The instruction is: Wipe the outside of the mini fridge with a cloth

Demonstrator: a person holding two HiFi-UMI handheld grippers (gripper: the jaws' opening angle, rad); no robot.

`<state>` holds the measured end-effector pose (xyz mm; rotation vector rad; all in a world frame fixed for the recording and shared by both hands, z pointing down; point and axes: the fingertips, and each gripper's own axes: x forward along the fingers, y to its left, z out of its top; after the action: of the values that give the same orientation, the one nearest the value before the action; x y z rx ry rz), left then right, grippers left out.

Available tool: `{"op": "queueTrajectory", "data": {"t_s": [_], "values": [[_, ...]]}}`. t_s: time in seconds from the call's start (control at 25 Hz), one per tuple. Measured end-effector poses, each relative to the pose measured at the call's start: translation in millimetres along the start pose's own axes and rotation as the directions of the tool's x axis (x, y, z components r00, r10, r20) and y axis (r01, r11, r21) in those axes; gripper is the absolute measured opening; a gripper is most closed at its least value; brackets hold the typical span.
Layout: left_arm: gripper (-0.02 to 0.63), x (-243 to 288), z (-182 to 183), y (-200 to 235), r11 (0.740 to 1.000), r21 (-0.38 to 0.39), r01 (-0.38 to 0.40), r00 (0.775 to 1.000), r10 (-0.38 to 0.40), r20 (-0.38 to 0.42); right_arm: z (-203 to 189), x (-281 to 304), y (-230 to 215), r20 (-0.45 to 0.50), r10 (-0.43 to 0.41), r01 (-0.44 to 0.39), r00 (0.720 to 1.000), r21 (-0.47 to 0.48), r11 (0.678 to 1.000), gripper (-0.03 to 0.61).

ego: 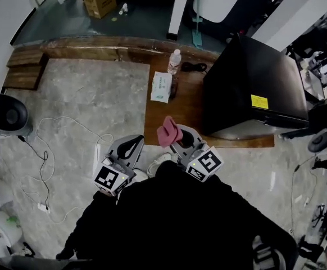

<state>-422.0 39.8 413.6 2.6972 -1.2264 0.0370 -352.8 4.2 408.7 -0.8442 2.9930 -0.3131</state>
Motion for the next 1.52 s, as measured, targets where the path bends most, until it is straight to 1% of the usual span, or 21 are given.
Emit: {"op": "queueTrajectory", "data": {"t_s": [0.2,0.28,0.36,0.44,0.52,0.6,0.64,0.72,0.76,0.84,0.92,0.96,1.04,1.12,1.2,1.24,1.28,1.36,1.44,1.52], "values": [[0.006,62,22,12,0.993,0.057,0.105,0.994,-0.106,0.011,15,5,-47,0.053,-0.074,0.074,0.996,0.012,0.997,0.077],[0.006,83,27,17,0.987,0.081,0.137,0.991,-0.136,-0.014,19,9,-70,0.078,-0.111,0.11,0.991,0.023,0.994,0.075],[0.006,104,29,23,0.985,0.078,0.153,0.987,-0.149,-0.053,24,10,-94,0.094,-0.15,0.148,0.984,0.037,0.988,0.075],[0.006,125,32,28,0.983,0.076,0.168,0.984,-0.163,-0.071,28,11,-120,0.106,-0.19,0.183,0.976,0.077,0.98,0.075],[0.006,148,34,35,0.975,0.108,0.192,0.98,-0.185,-0.073,32,14,-145,0.123,-0.224,0.208,0.967,0.13,0.969,0.075],[0.006,171,36,40,0.965,0.135,0.224,0.973,-0.215,-0.081,37,18,-168,0.145,-0.269,0.244,0.952,0.165,0.956,0.075],[0.006,183,38,43,0.959,0.144,0.246,0.968,-0.235,-0.086,40,20,-180,0.161,-0.299,0.268,0.941,0.189,0.945,0.075],[0.006,208,46,49,0.942,0.157,0.297,0.954,-0.285,-0.093,48,21,-206,0.197,-0.375,0.32,0.906,0.261,0.911,0.075],[0.006,221,49,53,0.933,0.162,0.323,0.946,-0.311,-0.094,52,21,-219,0.215,-0.417,0.347,0.883,0.299,0.889,0.075],[0.006,249,55,62,0.911,0.172,0.374,0.927,-0.363,-0.091,62,19,-248,0.246,-0.503,0.405,0.828,0.359,0.841,0.075],[0.006,276,61,72,0.887,0.181,0.426,0.905,-0.417,-0.087,72,17,-276,0.276,-0.582,0.451,0.765,0.416,0.79,0.076],[0.006,288,65,76,0.873,0.185,0.451,0.892,-0.443,-0.086,78,15,-290,0.292,-0.621,0.469,0.728,0.449,0.761,0.075],[0.006,311,74,82,0.839,0.196,0.507,0.861,-0.502,-0.082,91,7,-315,0.326,-0.698,0.507,0.638,0.505,0.699,0.075],[0.006,334,83,86,0.801,0.205,0.563,0.825,-0.56,-0.078,104,-5,-340,0.354,-0.765,0.536,0.538,0.557,0.634,0.076],[0.006,352,90,89,0.768,0.204,0.607,0.792,-0.606,-0.075,111,-16,-361,0.367,-0.816,0.538,0.446,0.619,0.573,0.075],[0.006,360,94,90,0.754,0.202,0.625,0.777,-0.625,-0.072,113,-20,-370,0.374,-0.833,0.527,0.409,0.648,0.55,0.076],[0.006,367,97,90,0.743,0.201,0.639,0.765,-0.64,-0.067,116,-24,-378,0.386,-0.841,0.509,0.379,0.672,0.538,0.077],[0.006,379,104,90,0.726,0.192,0.661,0.745,-0.664,-0.055,123,-28,-391,0.422,-0.843,0.467,0.335,0.702,0.537,0.075],[0.006,390,109,87,0.71,0.183,0.68,0.727,-0.685,-0.044,127,-37,-402,0.449,-0.847,0.444,0.284,0.721,0.532,0.076],[0.006,399,112,83,0.69,0.18,0.701,0.706,-0.707,-0.039,126,-49,-412,0.461,-0.857,0.427,0.229,0.744,0.514,0.075]]}}
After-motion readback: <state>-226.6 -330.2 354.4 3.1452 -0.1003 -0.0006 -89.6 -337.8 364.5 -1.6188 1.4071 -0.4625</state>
